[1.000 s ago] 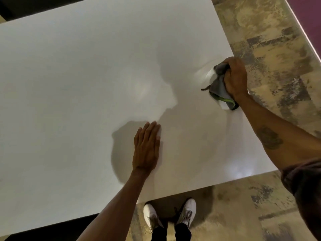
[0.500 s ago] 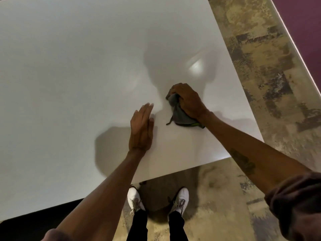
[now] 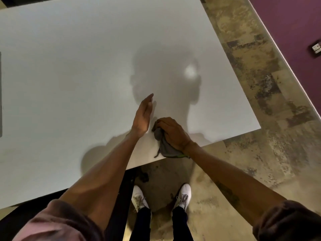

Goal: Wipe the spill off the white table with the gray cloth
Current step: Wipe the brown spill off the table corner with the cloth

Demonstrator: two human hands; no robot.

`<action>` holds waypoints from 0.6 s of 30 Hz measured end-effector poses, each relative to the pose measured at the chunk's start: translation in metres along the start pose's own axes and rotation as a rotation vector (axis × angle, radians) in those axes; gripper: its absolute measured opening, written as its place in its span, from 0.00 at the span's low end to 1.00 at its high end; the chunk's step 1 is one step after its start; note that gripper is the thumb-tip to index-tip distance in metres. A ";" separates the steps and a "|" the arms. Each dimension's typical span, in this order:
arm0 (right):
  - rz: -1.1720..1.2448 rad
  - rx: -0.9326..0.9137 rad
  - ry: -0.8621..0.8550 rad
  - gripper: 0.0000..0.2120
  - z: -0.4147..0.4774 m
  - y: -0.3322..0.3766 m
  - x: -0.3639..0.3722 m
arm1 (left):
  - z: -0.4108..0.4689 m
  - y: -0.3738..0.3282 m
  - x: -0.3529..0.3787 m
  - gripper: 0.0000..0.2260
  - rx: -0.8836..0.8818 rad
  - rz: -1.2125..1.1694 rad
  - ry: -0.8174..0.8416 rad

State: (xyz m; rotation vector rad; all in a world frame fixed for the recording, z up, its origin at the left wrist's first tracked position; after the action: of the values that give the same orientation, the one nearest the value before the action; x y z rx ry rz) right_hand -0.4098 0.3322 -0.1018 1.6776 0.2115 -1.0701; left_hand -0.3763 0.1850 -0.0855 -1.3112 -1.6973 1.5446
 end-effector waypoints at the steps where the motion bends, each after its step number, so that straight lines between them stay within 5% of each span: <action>1: 0.001 0.008 0.008 0.12 -0.006 0.005 0.006 | -0.005 0.002 -0.002 0.23 -0.030 -0.042 0.021; 7: 0.020 0.033 0.027 0.15 -0.028 0.033 0.014 | -0.041 0.011 -0.025 0.17 -0.128 -0.073 0.097; 13: -0.107 0.041 -0.077 0.17 -0.029 0.051 -0.018 | -0.083 0.008 -0.061 0.17 -0.119 0.245 0.082; 18: -0.253 0.352 -0.122 0.18 -0.045 0.056 -0.025 | -0.115 0.006 -0.077 0.17 -0.174 0.344 0.158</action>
State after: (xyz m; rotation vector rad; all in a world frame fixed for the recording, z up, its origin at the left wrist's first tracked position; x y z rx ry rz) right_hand -0.3658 0.3565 -0.0450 1.9245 0.1661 -1.4616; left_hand -0.2442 0.1702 -0.0457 -1.8431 -1.5963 1.4492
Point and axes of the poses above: each hand's wrist, its own z-axis towards the middle knuckle, its own x-axis out of the palm, y = z × x, the point moved 4 cm from there along z, towards the middle knuckle, and after that the axes turned 3 degrees about -y, right-handed, at the moved point
